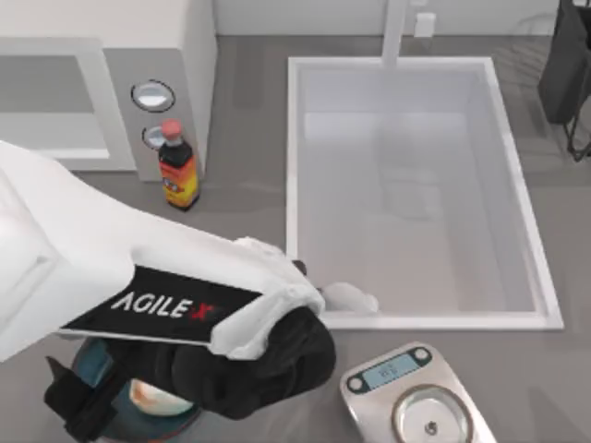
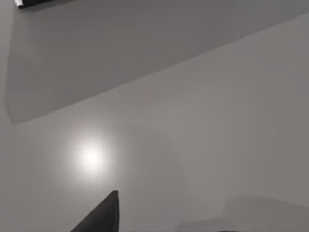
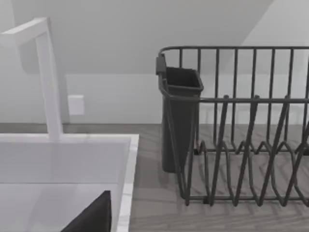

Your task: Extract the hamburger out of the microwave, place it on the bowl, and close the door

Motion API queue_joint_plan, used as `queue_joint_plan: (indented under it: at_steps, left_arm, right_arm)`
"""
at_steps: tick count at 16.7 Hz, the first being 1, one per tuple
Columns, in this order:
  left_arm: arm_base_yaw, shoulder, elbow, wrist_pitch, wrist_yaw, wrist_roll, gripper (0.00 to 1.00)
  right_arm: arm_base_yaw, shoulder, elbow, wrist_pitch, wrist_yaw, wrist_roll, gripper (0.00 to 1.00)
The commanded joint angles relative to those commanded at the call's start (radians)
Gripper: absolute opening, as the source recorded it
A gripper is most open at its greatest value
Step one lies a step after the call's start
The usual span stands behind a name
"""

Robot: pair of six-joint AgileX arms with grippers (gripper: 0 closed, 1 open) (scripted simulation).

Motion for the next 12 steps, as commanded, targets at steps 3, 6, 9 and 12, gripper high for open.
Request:
queue_joint_plan:
  at_steps: [3,6,9,12]
  left_arm:
    - [0.137,-0.266,-0.058,0.120,0.117,0.278,1.00]
    - [0.294,-0.593,-0.157,0.281,0.260,0.647,1.00]
    - [0.458,-0.942,-0.296,0.475,0.420,1.076,1.00]
    - [0.615,-1.271,-0.465,0.684,0.584,1.496,1.00]
  right_arm:
    - [0.000,0.000,0.000,0.000,0.000,0.000,1.00]
    - [0.000,0.000,0.000,0.000,0.000,0.000,1.00]
    - [0.000,0.000,0.000,0.000,0.000,0.000,1.00]
    - [0.000,0.000,0.000,0.000,0.000,0.000,1.00]
